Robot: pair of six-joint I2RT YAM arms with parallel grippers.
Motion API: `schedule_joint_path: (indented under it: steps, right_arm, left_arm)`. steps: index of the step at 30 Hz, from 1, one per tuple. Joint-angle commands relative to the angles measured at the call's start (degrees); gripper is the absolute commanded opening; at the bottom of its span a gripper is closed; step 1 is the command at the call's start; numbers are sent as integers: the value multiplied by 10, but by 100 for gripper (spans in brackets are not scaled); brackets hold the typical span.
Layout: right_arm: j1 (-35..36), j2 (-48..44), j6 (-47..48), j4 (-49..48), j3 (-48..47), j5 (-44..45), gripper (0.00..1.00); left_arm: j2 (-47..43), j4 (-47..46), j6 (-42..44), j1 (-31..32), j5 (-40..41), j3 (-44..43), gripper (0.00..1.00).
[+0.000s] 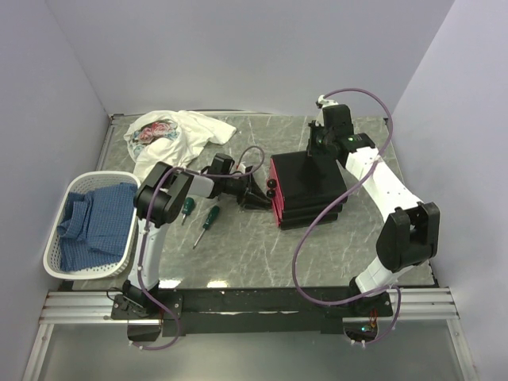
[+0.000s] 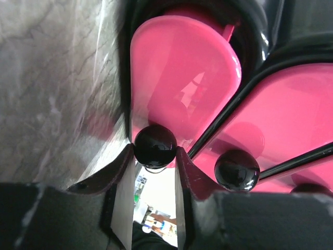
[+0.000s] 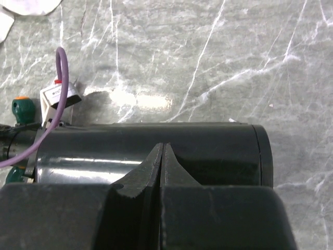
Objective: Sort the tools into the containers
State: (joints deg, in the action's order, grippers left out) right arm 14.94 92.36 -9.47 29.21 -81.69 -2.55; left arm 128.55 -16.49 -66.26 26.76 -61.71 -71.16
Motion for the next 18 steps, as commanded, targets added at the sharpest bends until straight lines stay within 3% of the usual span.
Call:
schedule_joint_path:
  steps: [1,4,7,18]
  right_arm:
    - [-3,51,17,182,50,13,0]
    - [-3,54,16,183,52,15,0]
    - [-3,53,17,181,59,17,0]
    - [-3,56,25,167,30,37,0]
  left_arm:
    - [-19,4,12,-9,-7,7,20]
    - [-40,57,54,-28,1,15,7]
    - [-66,104,92,-47,10,30,3]
    - [-109,163,153,-95,33,44,1]
